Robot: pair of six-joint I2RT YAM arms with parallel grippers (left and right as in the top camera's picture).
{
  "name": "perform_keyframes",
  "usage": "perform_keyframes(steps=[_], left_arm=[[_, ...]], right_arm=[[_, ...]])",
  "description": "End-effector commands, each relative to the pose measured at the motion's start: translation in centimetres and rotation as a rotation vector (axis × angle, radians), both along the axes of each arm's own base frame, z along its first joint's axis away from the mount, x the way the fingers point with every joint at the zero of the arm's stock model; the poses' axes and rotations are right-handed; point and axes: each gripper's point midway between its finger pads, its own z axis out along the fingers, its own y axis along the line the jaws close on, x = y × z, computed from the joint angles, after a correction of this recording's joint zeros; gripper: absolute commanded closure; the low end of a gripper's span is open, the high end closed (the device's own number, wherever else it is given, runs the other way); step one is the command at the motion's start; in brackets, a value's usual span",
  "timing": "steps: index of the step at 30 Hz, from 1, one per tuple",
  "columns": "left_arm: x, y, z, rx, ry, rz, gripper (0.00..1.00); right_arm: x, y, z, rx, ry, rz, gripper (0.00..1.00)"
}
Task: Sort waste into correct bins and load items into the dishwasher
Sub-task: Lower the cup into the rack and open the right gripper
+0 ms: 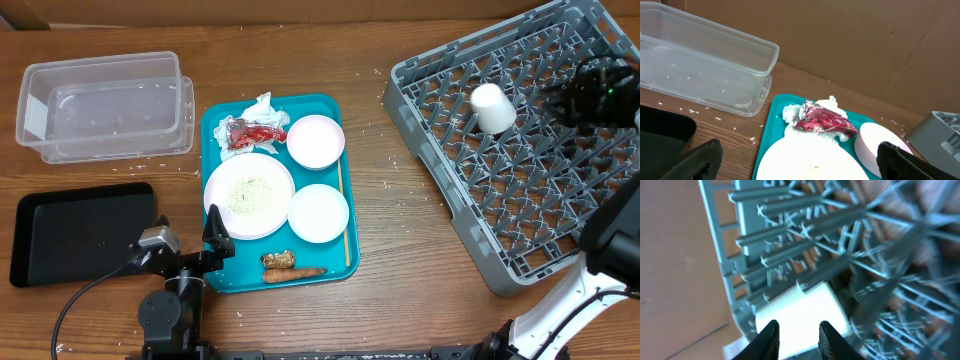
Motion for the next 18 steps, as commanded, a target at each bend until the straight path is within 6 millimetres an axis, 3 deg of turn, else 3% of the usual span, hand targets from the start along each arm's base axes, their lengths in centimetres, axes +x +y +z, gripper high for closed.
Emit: perform_keyframes(steps=[1, 5, 7, 12, 15, 18], left_arm=[[0.0, -0.2, 0.1, -0.014, -0.009, -0.008, 0.0], [0.0, -0.2, 0.1, -0.014, -0.009, -0.008, 0.0], [0.0, -0.2, 0.1, -0.014, -0.009, -0.008, 0.0], [0.0, -0.2, 0.1, -0.014, -0.009, -0.008, 0.0], [0.0, -0.2, 0.1, -0.014, -0.009, -0.008, 0.0], [0.0, -0.2, 0.1, -0.014, -0.009, -0.008, 0.0]], right_arm=[[-0.1, -2.1, 6.2, -0.239, -0.084, 0.005, 0.71], [-0.5, -1.1, 9.1, -0.328, -0.106, 0.052, 0.69], [-0.6, 0.0, 9.3, -0.383, -0.089, 0.089, 0.64], [-1.4, 2.3, 6.5, -0.594, 0.09, 0.157, 0.4], [-1.3, 3.8, 5.1, -0.694, 0.156, 0.198, 0.37], [-0.8, 5.8, 4.0, -0.734, 0.174, 0.248, 0.41]])
